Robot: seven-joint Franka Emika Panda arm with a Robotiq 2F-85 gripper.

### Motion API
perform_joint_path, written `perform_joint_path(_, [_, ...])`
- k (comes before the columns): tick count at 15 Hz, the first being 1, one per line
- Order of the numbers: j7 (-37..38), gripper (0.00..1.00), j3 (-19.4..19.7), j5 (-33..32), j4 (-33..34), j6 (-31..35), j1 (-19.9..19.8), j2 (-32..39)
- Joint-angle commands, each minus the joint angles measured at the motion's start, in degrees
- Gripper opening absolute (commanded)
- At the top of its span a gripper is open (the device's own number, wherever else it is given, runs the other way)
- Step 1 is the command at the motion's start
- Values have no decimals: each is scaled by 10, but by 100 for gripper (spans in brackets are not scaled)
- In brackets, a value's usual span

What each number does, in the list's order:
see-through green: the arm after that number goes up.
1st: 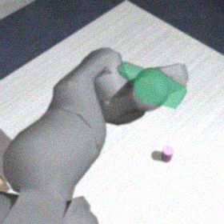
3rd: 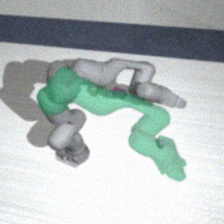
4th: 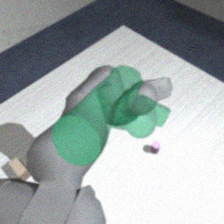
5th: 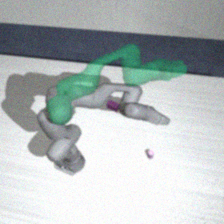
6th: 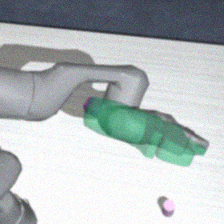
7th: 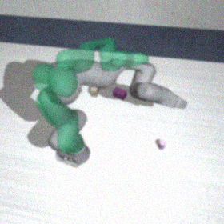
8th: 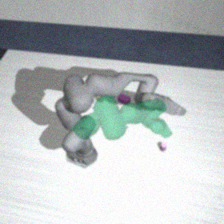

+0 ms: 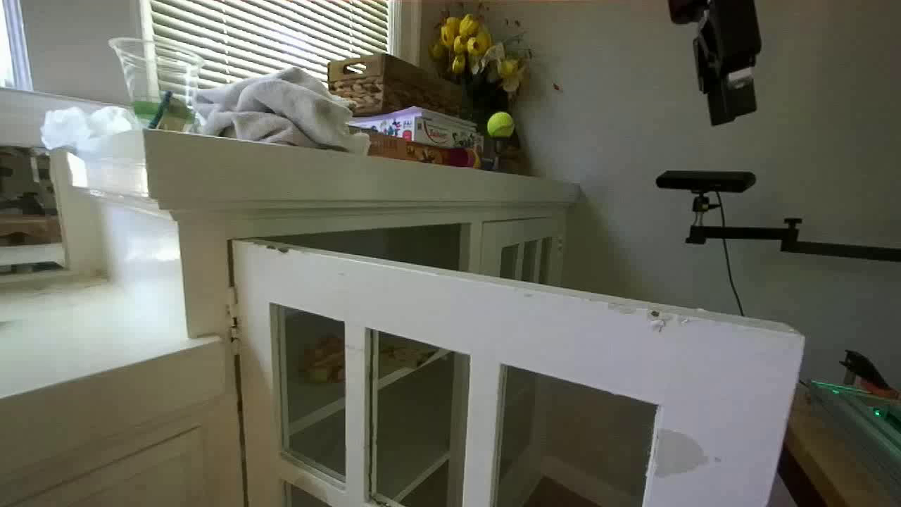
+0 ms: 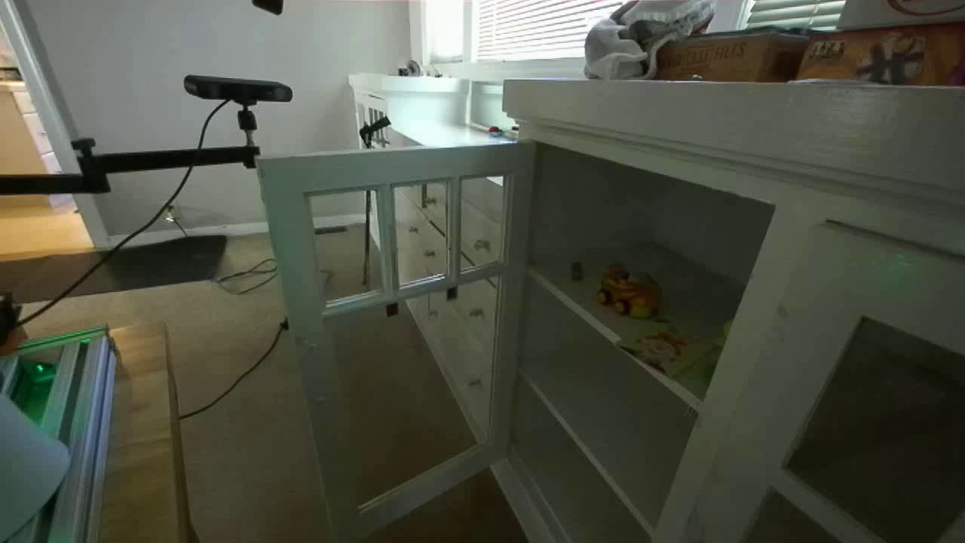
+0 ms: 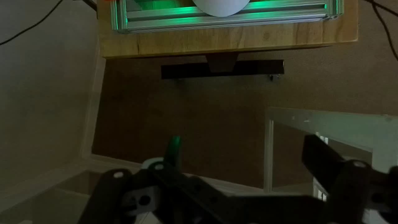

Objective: Close the left cabinet door.

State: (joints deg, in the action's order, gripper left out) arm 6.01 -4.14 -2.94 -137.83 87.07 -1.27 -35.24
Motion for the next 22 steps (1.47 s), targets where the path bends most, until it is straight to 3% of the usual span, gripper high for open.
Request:
perform_joint_path(1, [3, 100, 5, -2, 1, -1, 6, 1])
perform_joint_path(8, [9, 100, -1, 21, -14, 5, 17, 12])
perform_joint_path(15, [48, 100, -68, 108, -105, 66, 86, 36])
perform_joint_path(22, [118, 100, -121, 161, -104, 141, 125, 92])
